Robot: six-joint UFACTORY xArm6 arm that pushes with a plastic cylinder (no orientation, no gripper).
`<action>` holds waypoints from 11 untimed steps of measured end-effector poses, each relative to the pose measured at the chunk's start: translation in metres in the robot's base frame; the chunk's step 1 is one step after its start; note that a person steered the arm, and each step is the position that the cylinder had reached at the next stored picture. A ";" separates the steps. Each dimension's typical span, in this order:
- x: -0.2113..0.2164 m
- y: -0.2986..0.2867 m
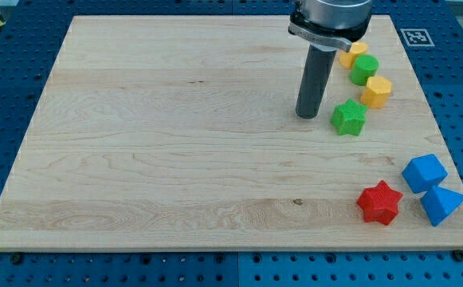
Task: Push the green star slightly downwards
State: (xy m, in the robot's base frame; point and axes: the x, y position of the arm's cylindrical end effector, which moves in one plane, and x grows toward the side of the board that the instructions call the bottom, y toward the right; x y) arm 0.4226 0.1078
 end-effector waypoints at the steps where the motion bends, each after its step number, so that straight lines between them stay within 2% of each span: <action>1: -0.026 0.011; 3: -0.039 0.041; 7: 0.001 0.050; 10: 0.010 0.118; 11: 0.010 0.123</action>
